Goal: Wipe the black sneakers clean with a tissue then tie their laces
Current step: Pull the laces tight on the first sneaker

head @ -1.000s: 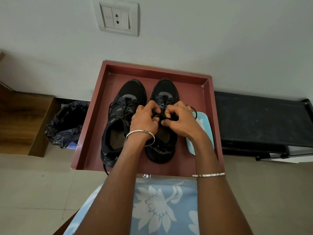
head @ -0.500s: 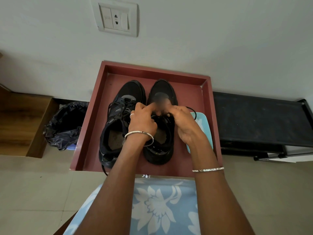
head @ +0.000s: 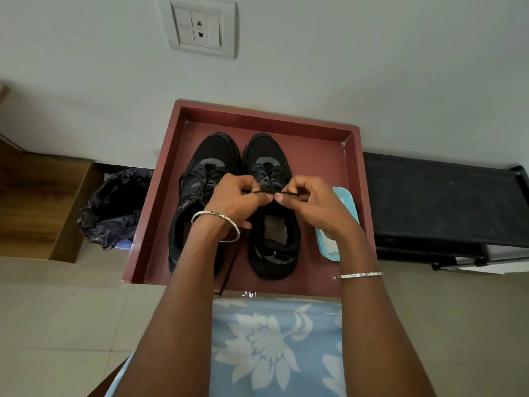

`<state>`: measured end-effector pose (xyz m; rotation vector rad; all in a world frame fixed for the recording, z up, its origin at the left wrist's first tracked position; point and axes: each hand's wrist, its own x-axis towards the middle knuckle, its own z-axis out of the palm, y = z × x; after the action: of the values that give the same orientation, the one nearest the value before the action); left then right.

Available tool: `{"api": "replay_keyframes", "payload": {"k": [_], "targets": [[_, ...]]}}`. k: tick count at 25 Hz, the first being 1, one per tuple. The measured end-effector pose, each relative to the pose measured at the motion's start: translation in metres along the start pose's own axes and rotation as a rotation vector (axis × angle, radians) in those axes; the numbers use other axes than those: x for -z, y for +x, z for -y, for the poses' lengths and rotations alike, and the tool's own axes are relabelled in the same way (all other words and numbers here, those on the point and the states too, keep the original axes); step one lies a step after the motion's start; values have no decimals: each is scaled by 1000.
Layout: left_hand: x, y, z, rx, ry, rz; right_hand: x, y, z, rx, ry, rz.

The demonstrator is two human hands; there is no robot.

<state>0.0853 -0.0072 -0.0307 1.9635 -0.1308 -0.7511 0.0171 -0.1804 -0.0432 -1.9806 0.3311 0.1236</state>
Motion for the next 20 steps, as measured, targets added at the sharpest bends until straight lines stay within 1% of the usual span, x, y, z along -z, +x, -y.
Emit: {"api": "replay_keyframes", "payload": {"k": [4, 7, 9, 10, 12, 13, 15, 17, 19, 20], "targets": [[8, 2, -2, 52, -298, -207, -2, 6, -3, -43, 112, -302], [11, -2, -10, 25, -482, -346, -8, 8, 2, -89, 133, -430], [11, -5, -14, 44, -564, -347, -9, 10, 4, -149, 183, -470], [12, -6, -15, 71, -587, -328, -10, 12, 4, -198, 231, -464], [15, -9, -17, 172, -660, -277, -14, 13, 5, -286, 295, -459], [17, -10, -16, 224, -738, -253, -15, 14, 4, -297, 278, -491], [26, -13, -13, 265, -975, -236, -8, 12, 1, -291, 264, -633], [39, -14, -7, 214, -1197, -288, 9, 8, 0, -318, 436, -750], [51, -14, -3, 130, -1333, -405, 23, 2, -1, -369, 700, -778], [57, -14, -1, 98, -1403, -492, 28, 1, -2, -380, 818, -791]]}}
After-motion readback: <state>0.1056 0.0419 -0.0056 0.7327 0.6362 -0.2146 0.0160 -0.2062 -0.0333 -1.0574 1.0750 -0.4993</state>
